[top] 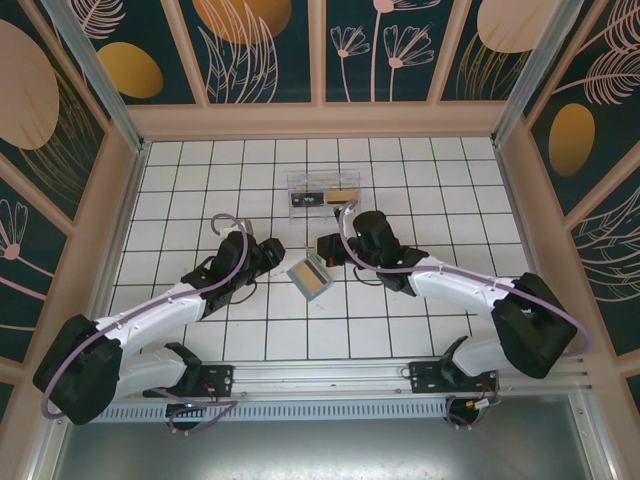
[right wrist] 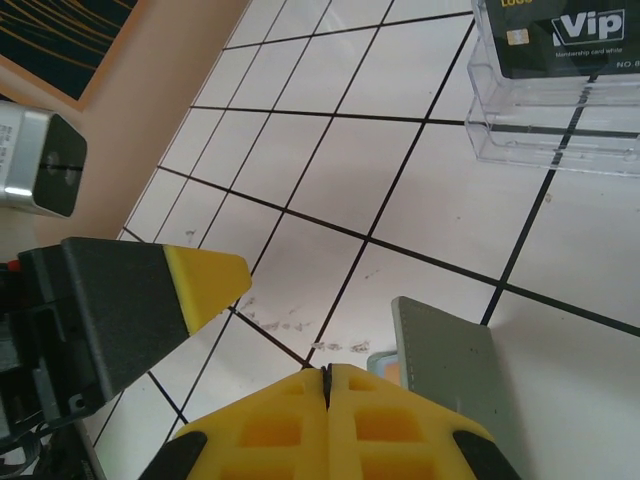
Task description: Take the credit cards out of the card holder
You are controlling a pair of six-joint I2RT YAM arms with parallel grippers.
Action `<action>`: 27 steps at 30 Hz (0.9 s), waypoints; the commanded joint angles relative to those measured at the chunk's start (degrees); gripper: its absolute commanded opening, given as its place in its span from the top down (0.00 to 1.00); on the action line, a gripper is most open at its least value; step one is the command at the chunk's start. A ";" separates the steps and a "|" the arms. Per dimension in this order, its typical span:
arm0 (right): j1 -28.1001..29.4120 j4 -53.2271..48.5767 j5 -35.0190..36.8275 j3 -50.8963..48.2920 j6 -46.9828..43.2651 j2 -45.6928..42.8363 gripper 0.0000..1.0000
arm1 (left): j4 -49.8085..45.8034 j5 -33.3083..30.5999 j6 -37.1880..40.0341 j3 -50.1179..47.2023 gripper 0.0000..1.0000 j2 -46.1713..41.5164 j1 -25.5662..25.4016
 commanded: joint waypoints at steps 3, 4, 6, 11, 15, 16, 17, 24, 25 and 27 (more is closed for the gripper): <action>-2.18 -0.50 4.60 -2.02 0.56 -2.16 1.00 | 3.65 3.77 1.23 -0.32 0.50 1.37 0.32; -3.23 -0.42 5.41 -3.17 1.03 -2.15 1.00 | 4.33 4.48 1.07 -0.43 0.52 2.03 0.19; -4.93 -0.29 7.50 -5.40 1.51 -2.30 1.00 | 6.10 6.18 0.70 -0.91 0.54 3.43 0.11; -8.68 0.08 11.63 -11.28 2.73 -2.69 1.00 | 8.66 7.75 0.18 -0.90 0.58 6.46 -1.10; -11.11 -0.69 14.57 -15.71 4.73 -2.26 1.00 | 10.65 8.32 0.67 0.79 0.59 9.42 -3.59; -11.50 -0.27 14.58 -16.97 5.11 -2.09 1.00 | 11.13 8.52 0.88 1.70 0.59 10.59 -4.40; -11.70 -0.03 14.87 -17.80 5.24 -1.95 1.00 | 11.29 8.70 1.17 2.50 0.60 11.66 -4.96; -11.60 -5.23 17.56 -16.39 3.40 -5.18 0.67 | 10.63 9.17 2.49 7.61 0.65 18.45 -7.49; -11.43 -7.20 18.69 -15.35 3.02 -6.28 0.64 | 10.40 8.85 2.54 7.67 0.66 18.56 -7.50; -10.97 -10.48 21.26 -13.72 2.39 -8.90 0.59 | 9.17 7.79 2.96 7.70 0.67 18.36 -7.49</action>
